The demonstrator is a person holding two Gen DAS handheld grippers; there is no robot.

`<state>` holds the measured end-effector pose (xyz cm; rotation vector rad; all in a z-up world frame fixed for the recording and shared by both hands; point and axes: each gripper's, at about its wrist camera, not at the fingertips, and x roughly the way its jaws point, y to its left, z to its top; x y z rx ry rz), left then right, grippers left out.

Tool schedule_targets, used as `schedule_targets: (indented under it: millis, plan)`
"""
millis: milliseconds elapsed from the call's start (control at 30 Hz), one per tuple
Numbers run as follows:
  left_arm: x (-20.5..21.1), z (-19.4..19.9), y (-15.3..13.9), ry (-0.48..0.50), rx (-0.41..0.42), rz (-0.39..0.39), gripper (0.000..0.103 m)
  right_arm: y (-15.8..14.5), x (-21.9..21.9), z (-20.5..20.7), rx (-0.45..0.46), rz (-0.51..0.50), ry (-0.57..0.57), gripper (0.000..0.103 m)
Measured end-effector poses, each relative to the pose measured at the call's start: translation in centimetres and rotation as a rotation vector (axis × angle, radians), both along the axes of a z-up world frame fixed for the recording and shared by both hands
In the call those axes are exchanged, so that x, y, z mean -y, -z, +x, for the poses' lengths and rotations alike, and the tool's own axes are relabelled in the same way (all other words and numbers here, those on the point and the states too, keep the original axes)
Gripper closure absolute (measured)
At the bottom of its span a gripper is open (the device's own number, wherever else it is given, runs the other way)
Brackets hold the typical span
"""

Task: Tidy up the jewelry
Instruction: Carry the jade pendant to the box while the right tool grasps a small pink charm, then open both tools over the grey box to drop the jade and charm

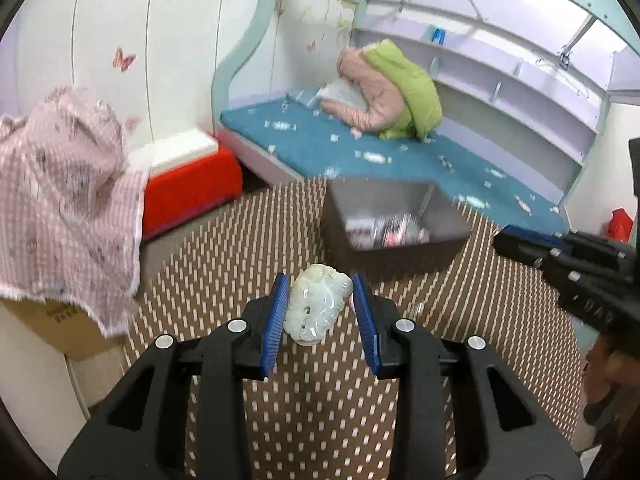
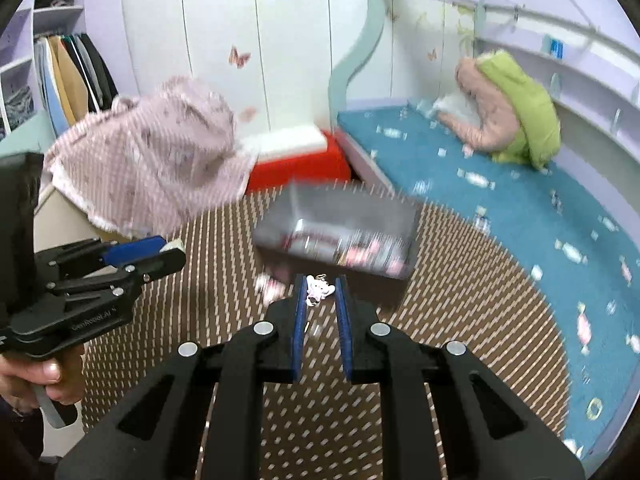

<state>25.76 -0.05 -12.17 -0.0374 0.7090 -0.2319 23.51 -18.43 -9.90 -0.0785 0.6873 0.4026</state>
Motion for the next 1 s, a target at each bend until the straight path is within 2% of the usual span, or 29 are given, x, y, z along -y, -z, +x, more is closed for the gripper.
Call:
schedule_targets:
  millis: [200,400,667,1000]
  plan:
    - [1.2,3.4,-5.0,0.033,0.09,-0.024,0.07,-4.5,1.3,3.2,0.07,0.045,0.007,0.09]
    - [2.8,7.5,-7.1,0.076,0.078,-0.072,0.07,-4.7,1.8,6.8,0.032,0.072,0.013,0.09]
    - [5.6,11.2,-5.5,0.126,-0.013,-0.087,0.07,-2.3,1.6,9.5,-0.073,0.09,0.014,0.09]
    - [6.5,13.2,-3.5,0.116,-0.07,-0.085,0.067,-0.2,1.9,11.6,-0.157,0.115,0.038,0.088]
